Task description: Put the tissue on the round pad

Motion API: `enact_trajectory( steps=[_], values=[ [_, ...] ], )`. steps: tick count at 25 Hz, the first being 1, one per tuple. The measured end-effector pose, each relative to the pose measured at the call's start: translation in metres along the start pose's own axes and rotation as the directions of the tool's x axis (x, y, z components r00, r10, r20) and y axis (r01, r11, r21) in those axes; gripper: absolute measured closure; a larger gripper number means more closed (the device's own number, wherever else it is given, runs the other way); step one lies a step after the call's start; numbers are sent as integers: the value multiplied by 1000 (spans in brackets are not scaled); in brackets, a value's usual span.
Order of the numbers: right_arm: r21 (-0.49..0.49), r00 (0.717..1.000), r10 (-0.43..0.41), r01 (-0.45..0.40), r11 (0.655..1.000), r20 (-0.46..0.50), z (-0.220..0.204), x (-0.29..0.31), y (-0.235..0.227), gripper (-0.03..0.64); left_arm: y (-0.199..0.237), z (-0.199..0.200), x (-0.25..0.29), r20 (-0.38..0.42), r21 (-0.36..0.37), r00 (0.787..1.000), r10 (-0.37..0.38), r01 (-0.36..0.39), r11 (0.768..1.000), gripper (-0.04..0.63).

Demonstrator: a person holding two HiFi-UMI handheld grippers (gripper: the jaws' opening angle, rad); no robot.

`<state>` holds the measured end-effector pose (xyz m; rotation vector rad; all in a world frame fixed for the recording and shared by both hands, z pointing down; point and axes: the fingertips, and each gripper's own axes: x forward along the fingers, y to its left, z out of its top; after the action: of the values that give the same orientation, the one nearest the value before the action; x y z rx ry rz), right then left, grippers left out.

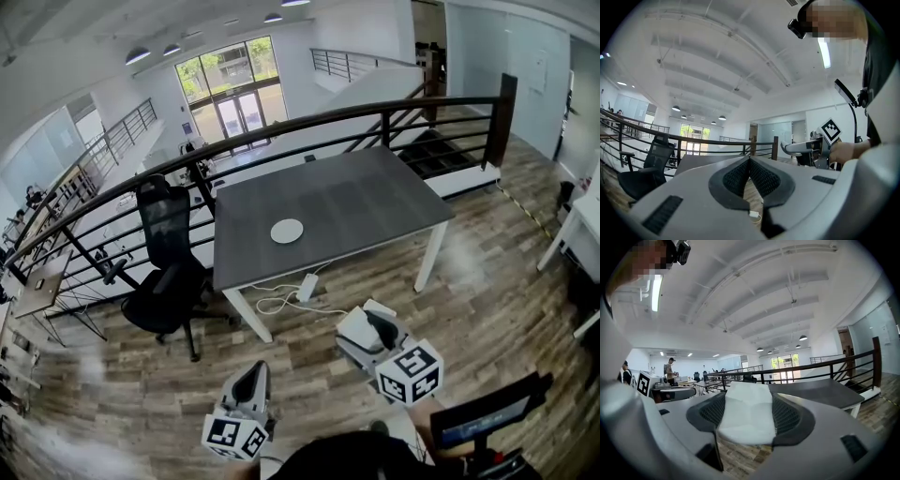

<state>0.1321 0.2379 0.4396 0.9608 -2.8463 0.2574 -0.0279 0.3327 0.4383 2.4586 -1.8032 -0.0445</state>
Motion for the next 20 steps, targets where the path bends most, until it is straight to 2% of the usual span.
enact_trajectory(
  steps=[20],
  values=[
    [-4, 996, -94, 94, 996, -1, -3, 22, 49, 299, 54, -7, -18, 13, -26, 994, -111, 112, 993, 592]
  ],
)
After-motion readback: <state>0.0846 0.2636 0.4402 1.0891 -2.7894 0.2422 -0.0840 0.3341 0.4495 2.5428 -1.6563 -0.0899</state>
